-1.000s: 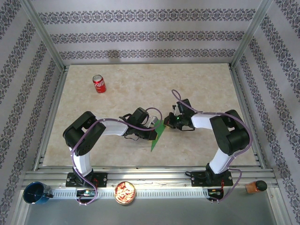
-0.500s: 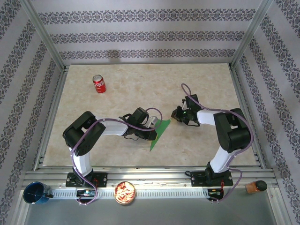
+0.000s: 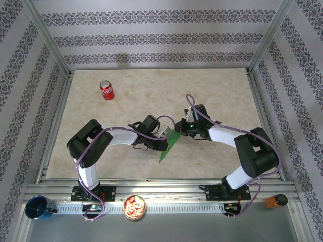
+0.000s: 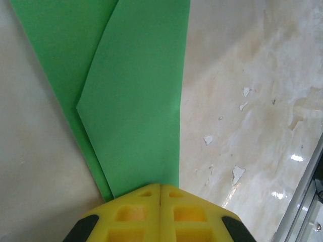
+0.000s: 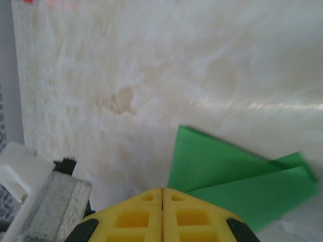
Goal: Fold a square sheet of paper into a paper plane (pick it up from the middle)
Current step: Fold the wing for the fifth time at the center of the table.
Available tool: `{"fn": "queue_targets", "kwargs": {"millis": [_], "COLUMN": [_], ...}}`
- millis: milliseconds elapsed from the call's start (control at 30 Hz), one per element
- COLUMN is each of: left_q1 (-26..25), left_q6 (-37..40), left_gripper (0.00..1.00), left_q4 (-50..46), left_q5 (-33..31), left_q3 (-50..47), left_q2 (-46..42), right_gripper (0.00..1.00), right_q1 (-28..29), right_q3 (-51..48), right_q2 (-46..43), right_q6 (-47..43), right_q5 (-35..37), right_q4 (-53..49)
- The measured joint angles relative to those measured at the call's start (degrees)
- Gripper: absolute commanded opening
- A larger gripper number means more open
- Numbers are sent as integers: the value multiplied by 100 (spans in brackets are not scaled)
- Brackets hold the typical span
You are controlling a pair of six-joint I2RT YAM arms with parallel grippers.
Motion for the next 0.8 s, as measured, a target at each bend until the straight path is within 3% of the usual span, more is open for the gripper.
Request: {"fn": "queue_targets", "kwargs": {"millis": [333, 633, 800], "left_q1": [4, 9, 9], "left_q6": [24, 15, -269], "left_gripper": [0, 5, 2], "left_q4": [-352, -1268, -1318], "left_q5": [-98, -295, -94], "left_q3": [46, 142, 245], "left_q2": [-96, -433, -619], "right_gripper": [5, 1, 3], "right_q1": [50, -66, -63], "right_q3": [-72, -195, -212], "right_q2": [603, 616, 616], "right_q6": [83, 153, 175], "right_q5": [192, 157, 157], "right_q4": [-57, 140, 186]}}
